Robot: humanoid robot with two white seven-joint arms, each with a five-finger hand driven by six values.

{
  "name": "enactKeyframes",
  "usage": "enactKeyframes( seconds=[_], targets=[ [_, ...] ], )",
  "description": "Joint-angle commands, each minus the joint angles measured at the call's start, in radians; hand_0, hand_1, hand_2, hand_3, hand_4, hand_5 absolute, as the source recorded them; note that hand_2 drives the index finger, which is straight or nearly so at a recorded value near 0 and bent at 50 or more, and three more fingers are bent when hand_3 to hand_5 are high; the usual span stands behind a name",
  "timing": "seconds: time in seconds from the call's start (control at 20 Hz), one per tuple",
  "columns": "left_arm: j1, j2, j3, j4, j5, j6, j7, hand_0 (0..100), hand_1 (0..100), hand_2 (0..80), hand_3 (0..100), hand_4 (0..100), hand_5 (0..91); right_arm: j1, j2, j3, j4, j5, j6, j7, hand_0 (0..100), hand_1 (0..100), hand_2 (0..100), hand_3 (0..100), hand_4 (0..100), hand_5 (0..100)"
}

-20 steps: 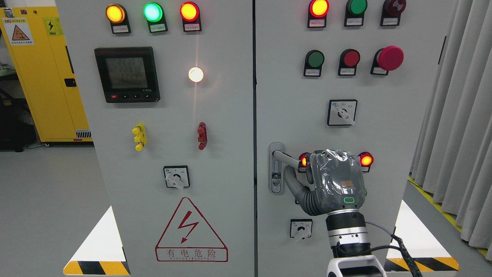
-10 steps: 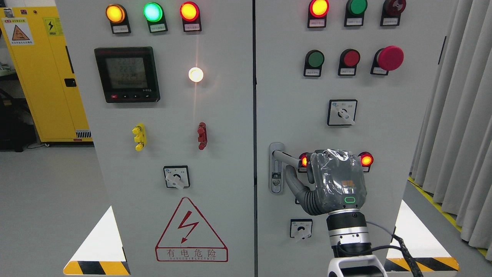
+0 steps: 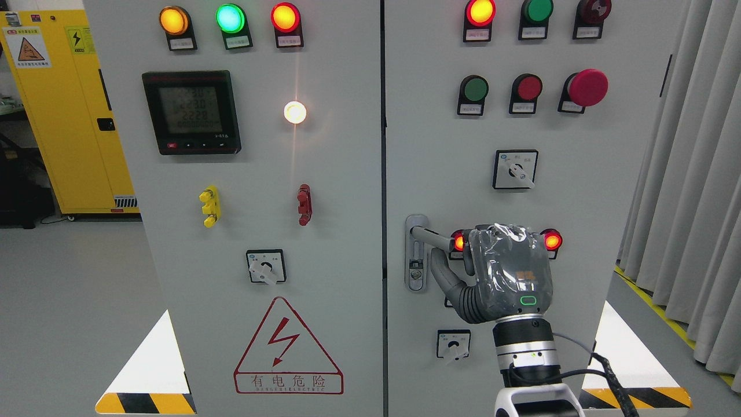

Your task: Release door handle

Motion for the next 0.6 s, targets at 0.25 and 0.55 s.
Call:
enactKeyframes(
  seconds=[0.25,0.55],
  targets=[
    [0.000,0.000,0.000,-0.012,0.000,-0.001,0.000,12,56,0.0,0,0,0.0,0.000,0.000,-0.005,-0.002,0.000,-0.001,0.000,50,46,99,100,100,100],
    [0.000,0.000,0.000,-0.012,0.000,-0.001,0.000,12,56,0.0,0,0,0.0,0.032,0.001,-0.005,-0.023,-0.002,-0.001,-0.006,50,46,99,100,100,100]
  ],
)
